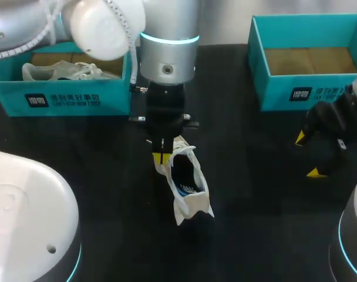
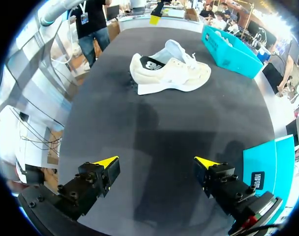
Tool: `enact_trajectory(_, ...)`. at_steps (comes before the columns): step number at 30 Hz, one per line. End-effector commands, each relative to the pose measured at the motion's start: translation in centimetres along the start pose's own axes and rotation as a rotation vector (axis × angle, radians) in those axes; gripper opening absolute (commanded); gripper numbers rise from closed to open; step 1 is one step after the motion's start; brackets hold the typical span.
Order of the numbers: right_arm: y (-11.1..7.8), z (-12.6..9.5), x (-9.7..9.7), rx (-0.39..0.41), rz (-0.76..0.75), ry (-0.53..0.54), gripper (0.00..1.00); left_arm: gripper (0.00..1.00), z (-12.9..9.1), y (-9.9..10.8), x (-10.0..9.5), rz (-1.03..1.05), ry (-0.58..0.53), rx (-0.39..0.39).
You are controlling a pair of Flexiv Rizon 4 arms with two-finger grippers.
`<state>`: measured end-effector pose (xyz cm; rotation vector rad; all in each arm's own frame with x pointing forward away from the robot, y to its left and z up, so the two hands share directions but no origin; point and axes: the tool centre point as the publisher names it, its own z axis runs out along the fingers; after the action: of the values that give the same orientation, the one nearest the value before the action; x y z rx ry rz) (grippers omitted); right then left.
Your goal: Take the shoe out of the shoebox, open the shoe tongue, remove and reinsert the insole, then place the shoe into the shoebox
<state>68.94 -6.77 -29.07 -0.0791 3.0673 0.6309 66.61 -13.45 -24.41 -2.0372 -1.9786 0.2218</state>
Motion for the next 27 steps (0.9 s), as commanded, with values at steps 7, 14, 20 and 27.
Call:
enact_trajectory(7,0.1,0.0,0.0,0.003,0.001,0.000,1.00,0.00,4.2,1.7,-4.3,0.078,0.097,-0.018)
enact_trajectory(14,0.1,0.0,0.0,0.003,0.001,0.000,1.00,0.00,6.8,2.0,-6.0,0.109,0.080,-0.039)
enact_trajectory(20,0.1,0.0,0.0,0.003,0.001,0.000,1.00,0.00,7.5,1.8,-5.0,0.105,0.088,-0.029)
enact_trajectory(27,0.1,0.0,0.0,0.003,0.001,0.000,1.00,0.00,8.9,2.1,-4.6,0.095,0.087,-0.008)
